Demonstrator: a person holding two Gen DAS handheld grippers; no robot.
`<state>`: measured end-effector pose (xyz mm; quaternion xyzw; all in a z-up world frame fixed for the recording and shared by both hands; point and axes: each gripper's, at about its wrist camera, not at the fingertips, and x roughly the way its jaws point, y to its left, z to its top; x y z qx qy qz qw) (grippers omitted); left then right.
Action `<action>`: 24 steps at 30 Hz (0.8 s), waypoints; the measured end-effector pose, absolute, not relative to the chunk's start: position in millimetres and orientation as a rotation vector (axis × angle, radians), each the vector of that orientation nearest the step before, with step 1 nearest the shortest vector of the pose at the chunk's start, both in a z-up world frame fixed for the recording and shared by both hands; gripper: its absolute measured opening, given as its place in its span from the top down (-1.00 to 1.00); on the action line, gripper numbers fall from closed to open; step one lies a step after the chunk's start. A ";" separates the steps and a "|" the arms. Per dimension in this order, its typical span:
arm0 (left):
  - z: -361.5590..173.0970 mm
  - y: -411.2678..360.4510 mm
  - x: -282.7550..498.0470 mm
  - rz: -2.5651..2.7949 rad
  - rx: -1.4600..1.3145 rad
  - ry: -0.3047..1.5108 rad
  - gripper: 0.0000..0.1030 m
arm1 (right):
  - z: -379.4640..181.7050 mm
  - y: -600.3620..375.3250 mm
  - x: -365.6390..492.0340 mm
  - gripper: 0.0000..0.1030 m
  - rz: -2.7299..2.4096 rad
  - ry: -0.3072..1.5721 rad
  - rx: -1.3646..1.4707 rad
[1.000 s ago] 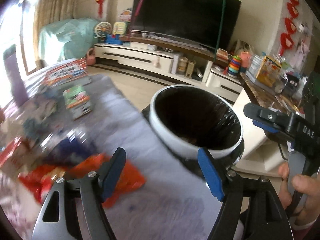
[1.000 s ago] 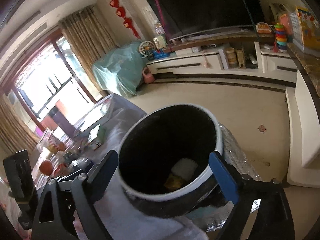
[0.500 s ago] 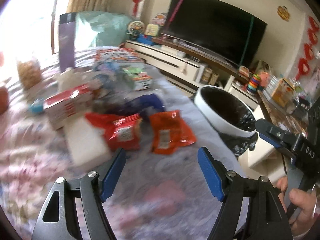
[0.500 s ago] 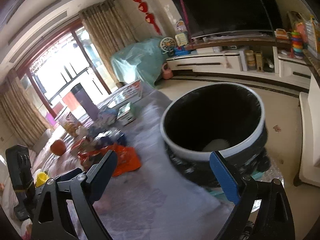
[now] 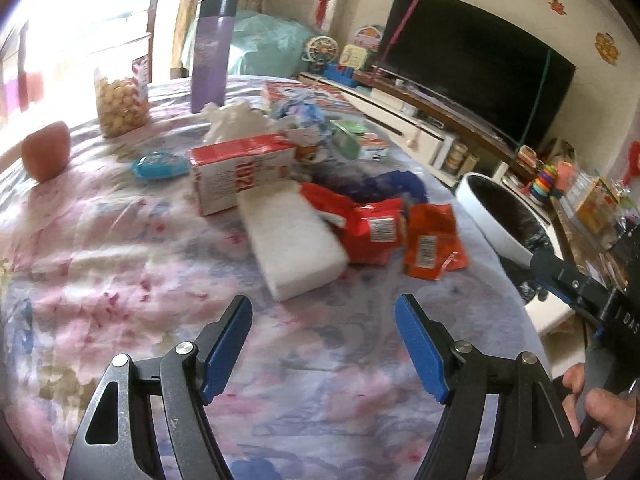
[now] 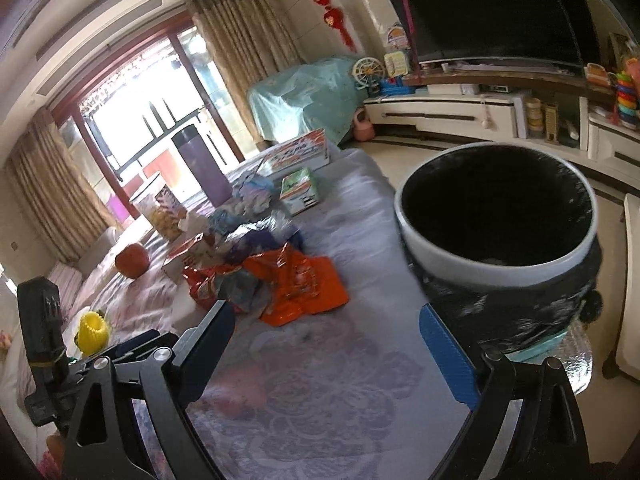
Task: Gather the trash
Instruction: 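Grasp the white sponge block with the left gripper while the right gripper grasps the orange chip bag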
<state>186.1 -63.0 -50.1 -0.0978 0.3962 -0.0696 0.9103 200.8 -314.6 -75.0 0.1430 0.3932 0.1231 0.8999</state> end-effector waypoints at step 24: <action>-73.5 -53.1 256.1 -0.110 -0.241 0.887 -0.26 | -115.1 -275.4 259.6 -0.28 0.316 0.930 0.274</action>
